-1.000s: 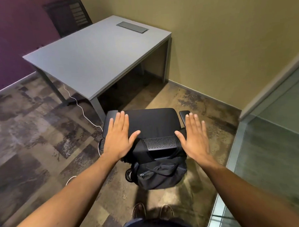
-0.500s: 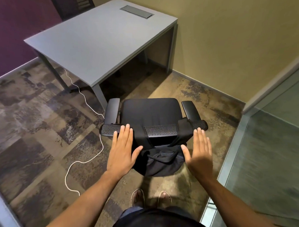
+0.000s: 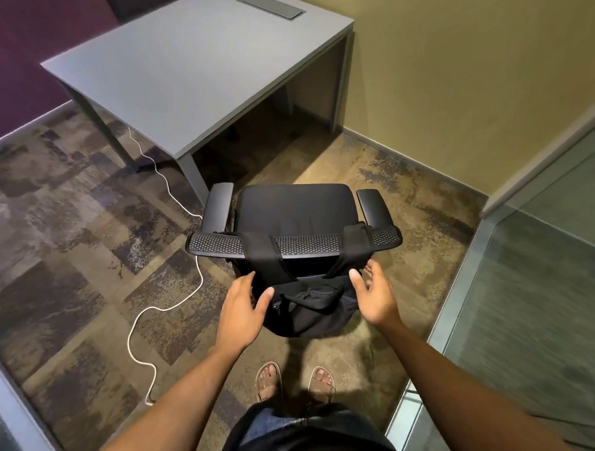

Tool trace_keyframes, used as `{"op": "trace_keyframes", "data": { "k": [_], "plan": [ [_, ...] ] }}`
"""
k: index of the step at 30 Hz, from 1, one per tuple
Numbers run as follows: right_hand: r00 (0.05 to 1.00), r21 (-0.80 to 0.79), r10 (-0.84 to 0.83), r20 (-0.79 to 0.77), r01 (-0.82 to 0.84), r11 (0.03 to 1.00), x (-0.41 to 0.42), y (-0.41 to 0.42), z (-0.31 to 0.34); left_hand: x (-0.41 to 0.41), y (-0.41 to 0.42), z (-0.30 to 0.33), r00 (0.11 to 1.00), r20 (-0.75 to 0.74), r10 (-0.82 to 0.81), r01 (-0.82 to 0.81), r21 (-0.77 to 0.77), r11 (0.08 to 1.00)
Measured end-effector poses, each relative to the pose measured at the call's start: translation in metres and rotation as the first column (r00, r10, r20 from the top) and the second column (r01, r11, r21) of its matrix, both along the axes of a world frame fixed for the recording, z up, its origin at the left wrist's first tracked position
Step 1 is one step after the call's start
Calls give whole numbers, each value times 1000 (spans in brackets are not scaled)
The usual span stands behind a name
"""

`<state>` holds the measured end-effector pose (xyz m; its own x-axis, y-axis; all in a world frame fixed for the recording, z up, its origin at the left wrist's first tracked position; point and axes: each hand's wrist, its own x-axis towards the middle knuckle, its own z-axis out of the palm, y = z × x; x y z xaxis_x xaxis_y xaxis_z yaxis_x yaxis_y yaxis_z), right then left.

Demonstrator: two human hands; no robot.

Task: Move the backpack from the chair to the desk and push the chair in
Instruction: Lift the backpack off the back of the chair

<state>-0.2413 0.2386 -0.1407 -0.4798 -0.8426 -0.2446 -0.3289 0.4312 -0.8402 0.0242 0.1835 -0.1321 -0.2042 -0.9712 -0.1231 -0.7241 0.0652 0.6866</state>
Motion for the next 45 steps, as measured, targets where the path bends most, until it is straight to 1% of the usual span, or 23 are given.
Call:
{"op": "trace_keyframes", "data": {
  "k": [1, 3, 6, 8, 10, 12, 15, 17, 19, 21, 23, 26, 28, 31, 35, 37, 39, 42, 45],
  "plan": [
    [999, -4, -18, 51, 19, 1000, -2, -4, 0, -2, -4, -1, 998, -58, 39, -34, 78, 996],
    [999, -14, -7, 49, 8, 1000, -9, -7, 1, -6, -12, -2, 982, -163, 98, -65, 198, 978],
    [997, -25, 44, 56, -43, 999, -14, -8, 5, -11, -19, -9, 949, -267, 167, -72, 331, 941],
    [995, -32, 72, 62, -70, 997, -13, -8, 13, -14, -21, -14, 921, -320, 224, -88, 389, 917],
    [990, -50, 87, 107, -82, 995, -7, -5, 19, -12, -23, -20, 923, -299, 242, -119, 377, 918],
    [989, -85, 71, 127, -60, 995, 1, -1, 23, -7, -24, -23, 931, -282, 232, -128, 342, 931],
    [991, -134, 22, 131, -4, 991, 10, 3, 27, 3, -26, -21, 928, -320, 189, -97, 283, 954],
    [984, -156, -7, 178, 35, 987, 14, 4, 32, 10, -24, -20, 913, -371, 171, -70, 272, 960],
    [977, -163, -35, 212, 70, 984, 18, 4, 37, 14, -22, -15, 857, -471, 211, -69, 300, 951],
    [971, -170, -71, 229, 112, 979, 22, 4, 41, 12, -26, -1, 758, -582, 294, -87, 356, 930],
    [959, -183, -112, 259, 162, 970, 27, 3, 47, 8, -35, 17, 670, -647, 364, -96, 411, 907],
    [951, -211, -143, 273, 205, 956, 30, -3, 59, 12, -43, 36, 592, -701, 398, -162, 381, 910],
    [942, -239, -165, 291, 239, 941, 31, -11, 68, 18, -39, 40, 516, -730, 449, -260, 365, 894],
    [917, -251, -189, 350, 287, 924, 38, -22, 78, 22, -30, 40, 412, -749, 520, -390, 371, 843],
    [931, -278, -188, 311, 279, 919, 47, -25, 83, 22, -22, 37, 266, -773, 576, -517, 390, 762],
    [938, -292, -187, 290, 273, 917, 50, -24, 83, 21, -16, 32, 223, -765, 604, -562, 405, 721],
    [941, -292, -182, 285, 267, 918, 50, -22, 81, 19, -9, 24, 211, -751, 626, -578, 421, 699],
    [932, -269, -167, 321, 259, 928, 49, -21, 77, 20, -1, 9, 231, -733, 640, -565, 434, 702],
    [926, -251, -163, 341, 256, 933, 49, -20, 78, 22, 0, 4, 317, -732, 603, -520, 398, 756]
  ]
}}
